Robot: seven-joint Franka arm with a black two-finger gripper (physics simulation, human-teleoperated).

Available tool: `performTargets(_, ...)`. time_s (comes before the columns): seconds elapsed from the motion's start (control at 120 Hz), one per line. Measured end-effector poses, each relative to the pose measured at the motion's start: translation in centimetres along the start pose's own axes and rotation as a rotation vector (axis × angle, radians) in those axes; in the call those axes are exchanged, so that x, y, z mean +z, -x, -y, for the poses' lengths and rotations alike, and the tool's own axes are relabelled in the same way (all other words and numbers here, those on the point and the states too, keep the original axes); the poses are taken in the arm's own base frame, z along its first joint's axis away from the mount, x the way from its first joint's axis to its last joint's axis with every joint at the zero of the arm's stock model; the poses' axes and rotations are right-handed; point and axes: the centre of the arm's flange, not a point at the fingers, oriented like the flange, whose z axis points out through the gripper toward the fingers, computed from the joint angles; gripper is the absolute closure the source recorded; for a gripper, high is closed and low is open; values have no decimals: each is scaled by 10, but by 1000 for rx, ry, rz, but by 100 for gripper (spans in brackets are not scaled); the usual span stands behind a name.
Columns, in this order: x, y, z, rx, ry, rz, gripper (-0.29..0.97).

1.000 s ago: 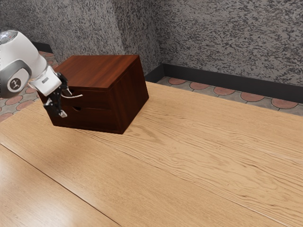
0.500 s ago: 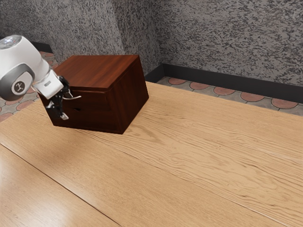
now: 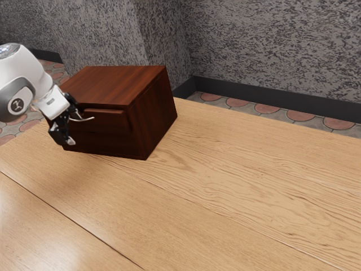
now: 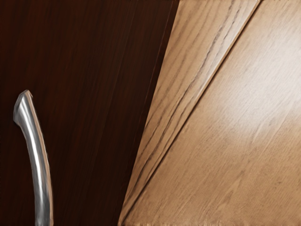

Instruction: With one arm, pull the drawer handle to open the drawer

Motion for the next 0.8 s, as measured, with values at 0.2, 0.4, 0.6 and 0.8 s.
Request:
performTargets(0.2, -7, -2, -15, 8, 10, -6, 3)
performTargets(0.4, -13, -5, -17, 10, 10, -5, 3)
performTargets(0.6, -7, 5, -22, -3, 23, 7, -1)
performTargets(0.8, -12, 7, -33, -2, 19, 1, 3)
